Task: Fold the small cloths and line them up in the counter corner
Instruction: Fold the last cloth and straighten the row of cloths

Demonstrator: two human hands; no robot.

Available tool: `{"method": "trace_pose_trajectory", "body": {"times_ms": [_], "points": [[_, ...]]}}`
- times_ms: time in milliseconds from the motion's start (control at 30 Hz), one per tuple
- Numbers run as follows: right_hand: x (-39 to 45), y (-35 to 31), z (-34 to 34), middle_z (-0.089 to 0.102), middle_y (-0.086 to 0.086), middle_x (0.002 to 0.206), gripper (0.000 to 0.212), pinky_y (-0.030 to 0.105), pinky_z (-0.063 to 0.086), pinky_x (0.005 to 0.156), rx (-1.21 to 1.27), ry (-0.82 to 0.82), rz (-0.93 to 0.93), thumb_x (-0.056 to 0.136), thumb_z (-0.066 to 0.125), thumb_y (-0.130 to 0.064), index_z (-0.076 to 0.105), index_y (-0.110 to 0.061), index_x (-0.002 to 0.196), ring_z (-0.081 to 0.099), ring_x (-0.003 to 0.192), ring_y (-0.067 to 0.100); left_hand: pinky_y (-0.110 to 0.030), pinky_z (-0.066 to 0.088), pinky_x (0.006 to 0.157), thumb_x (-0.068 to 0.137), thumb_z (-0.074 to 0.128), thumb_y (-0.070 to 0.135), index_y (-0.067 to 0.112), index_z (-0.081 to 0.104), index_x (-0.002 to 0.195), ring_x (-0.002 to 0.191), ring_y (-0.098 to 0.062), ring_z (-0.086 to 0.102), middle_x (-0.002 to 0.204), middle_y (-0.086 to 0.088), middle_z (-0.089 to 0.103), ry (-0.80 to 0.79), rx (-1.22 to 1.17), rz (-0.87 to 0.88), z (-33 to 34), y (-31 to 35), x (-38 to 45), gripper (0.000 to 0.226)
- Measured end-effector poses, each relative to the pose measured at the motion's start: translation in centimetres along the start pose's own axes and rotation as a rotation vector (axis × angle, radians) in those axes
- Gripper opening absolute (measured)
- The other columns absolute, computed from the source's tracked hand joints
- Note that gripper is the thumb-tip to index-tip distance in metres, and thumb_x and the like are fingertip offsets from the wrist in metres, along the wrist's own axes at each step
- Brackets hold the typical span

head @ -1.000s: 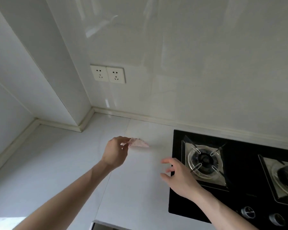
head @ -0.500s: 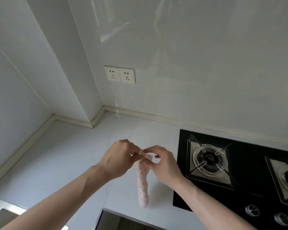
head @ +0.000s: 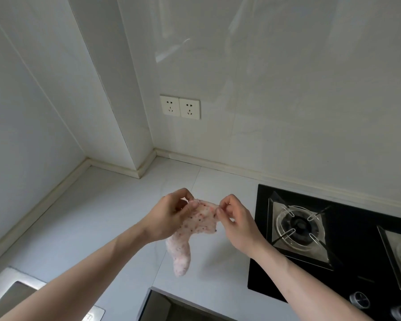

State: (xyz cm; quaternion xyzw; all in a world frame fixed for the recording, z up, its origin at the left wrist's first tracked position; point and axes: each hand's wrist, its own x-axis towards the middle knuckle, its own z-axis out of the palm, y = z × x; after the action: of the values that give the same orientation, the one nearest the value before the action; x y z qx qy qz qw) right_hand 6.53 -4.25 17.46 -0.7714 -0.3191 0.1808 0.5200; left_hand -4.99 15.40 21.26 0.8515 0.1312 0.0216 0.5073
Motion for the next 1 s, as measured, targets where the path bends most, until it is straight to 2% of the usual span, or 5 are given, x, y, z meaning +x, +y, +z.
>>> {"method": "trace_pose_trajectory", "body": {"times_ms": [300,500,633,800,1000], "points": [[0.7,2.3,-3.1,0.062,-0.008,0.089,0.035,0.011,0.042,0.061,-0.077,0.049,0.052,0.102,0.056,-0.011,0.068,-0.035,0.123,0.052,0.062,0.003,-0.025,0.038,0.072,0.090,0.064,0.057,0.033,0.056,0.074,0.074,-0.003,0.051,0.077,0.018,0.058,-0.120,0.750,0.088,-2.6,-3.8,-0.4,0.030],[-1.6,4.2,-5.3,0.064,-0.025,0.111,0.048,0.014,0.049,0.087,-0.239,0.021,-0.008,0.095,0.058,0.005,0.070,-0.034,0.120,0.062,0.101,0.001,-0.015,0.034,0.079,0.101,0.055,0.040,0.031,0.049,0.093,0.070,-0.006,0.053,0.078,0.019,0.059,0.074,0.642,0.335,-1.2,-3.2,-2.2,0.013],[-5.3,9.0,-4.0,0.061,-0.024,0.107,0.040,0.021,0.051,0.089,-0.427,-0.054,0.078,0.096,0.062,-0.003,0.068,-0.041,0.108,0.061,0.103,0.002,-0.022,0.046,0.072,0.103,0.052,0.031,0.030,0.060,0.110,0.076,-0.013,0.059,0.097,0.015,0.066,-0.067,0.652,0.417,2.9,-5.5,-3.6,0.010],[-11.0,13.9,0.4,0.046,-0.007,0.143,0.067,0.028,0.043,0.110,-0.641,-0.378,0.464,0.092,0.065,-0.013,0.040,-0.037,0.150,0.045,0.134,0.014,-0.037,0.055,0.076,0.106,0.046,0.033,0.029,0.064,0.117,0.089,-0.019,0.065,0.106,0.007,0.066,-0.387,0.680,0.276,9.4,-10.7,-5.6,0.021],[-12.6,13.7,4.9,0.027,-0.008,0.157,0.076,0.037,0.032,0.121,-0.747,-0.456,0.329,0.090,0.069,-0.025,0.031,-0.033,0.156,0.029,0.145,0.020,-0.035,0.051,0.077,0.106,0.047,0.031,0.027,0.066,0.121,0.096,-0.020,0.060,0.105,0.004,0.062,-0.424,0.649,0.177,12.8,-13.0,-6.6,0.025]]}}
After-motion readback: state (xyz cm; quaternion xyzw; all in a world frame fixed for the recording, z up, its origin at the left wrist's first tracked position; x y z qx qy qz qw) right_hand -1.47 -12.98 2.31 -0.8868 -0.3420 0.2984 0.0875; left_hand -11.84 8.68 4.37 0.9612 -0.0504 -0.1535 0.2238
